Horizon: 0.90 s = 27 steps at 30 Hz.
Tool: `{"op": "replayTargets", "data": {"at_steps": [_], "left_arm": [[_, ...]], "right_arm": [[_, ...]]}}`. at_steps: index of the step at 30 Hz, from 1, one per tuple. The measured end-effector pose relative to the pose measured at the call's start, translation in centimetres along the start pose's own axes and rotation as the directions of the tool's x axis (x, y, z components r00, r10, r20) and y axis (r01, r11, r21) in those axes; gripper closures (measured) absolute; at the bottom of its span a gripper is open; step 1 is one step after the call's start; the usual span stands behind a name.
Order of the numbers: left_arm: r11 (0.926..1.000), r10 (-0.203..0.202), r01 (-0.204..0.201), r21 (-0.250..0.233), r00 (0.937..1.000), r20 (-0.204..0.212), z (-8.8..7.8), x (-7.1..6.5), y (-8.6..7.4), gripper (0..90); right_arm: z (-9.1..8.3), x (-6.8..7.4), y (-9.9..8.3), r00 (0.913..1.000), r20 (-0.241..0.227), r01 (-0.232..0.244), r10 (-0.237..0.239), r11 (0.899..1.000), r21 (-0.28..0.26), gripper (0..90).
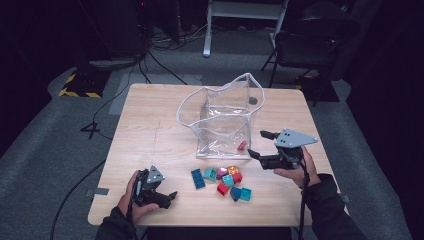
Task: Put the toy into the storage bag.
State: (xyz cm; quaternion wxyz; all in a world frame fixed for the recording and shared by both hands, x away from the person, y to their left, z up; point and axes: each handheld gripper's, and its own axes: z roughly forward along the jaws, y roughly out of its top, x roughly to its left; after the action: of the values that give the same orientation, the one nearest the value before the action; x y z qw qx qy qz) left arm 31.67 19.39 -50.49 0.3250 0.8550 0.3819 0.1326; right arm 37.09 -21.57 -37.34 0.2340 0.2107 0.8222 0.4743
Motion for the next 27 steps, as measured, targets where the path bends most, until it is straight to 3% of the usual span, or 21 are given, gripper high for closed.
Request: {"op": "replayTargets", "data": {"at_steps": [3, 11, 17, 22, 27], "left_arm": [[1.0000, 0.001, -0.001, 0.000, 1.0000, 0.000, 0.0, 0.0, 0.0, 0.4], [1.0000, -0.003, 0.003, 0.003, 1.0000, 0.004, 0.0, 0.0, 0.0, 0.2], [1.0000, -0.003, 0.003, 0.003, 1.0000, 0.004, 0.0, 0.0, 0.0, 0.2], [1.0000, -0.003, 0.003, 0.003, 1.0000, 0.004, 0.0, 0.0, 0.0, 0.2], [1.0000, -0.003, 0.003, 0.003, 1.0000, 0.004, 0.0, 0.0, 0.0, 0.2]], "right_arm": [[0.0, 0.8, -1.0, 0.9992, -0.028, 0.029, -0.028, 0.999, 0.025, 25.6], [0.0, 2.0, -3.0, 0.9958, -0.077, 0.054, -0.050, 0.997, 0.055, 25.8], [-0.2, 2.7, -4.9, 0.9915, -0.129, 0.031, -0.021, 0.997, 0.070, 26.0], [-0.2, 3.6, -6.9, 0.9872, -0.158, 0.039, -0.019, 0.992, 0.121, 26.4], [-0.2, 4.1, -7.9, 0.9828, -0.184, 0.038, -0.013, 0.990, 0.133, 26.3]]}}
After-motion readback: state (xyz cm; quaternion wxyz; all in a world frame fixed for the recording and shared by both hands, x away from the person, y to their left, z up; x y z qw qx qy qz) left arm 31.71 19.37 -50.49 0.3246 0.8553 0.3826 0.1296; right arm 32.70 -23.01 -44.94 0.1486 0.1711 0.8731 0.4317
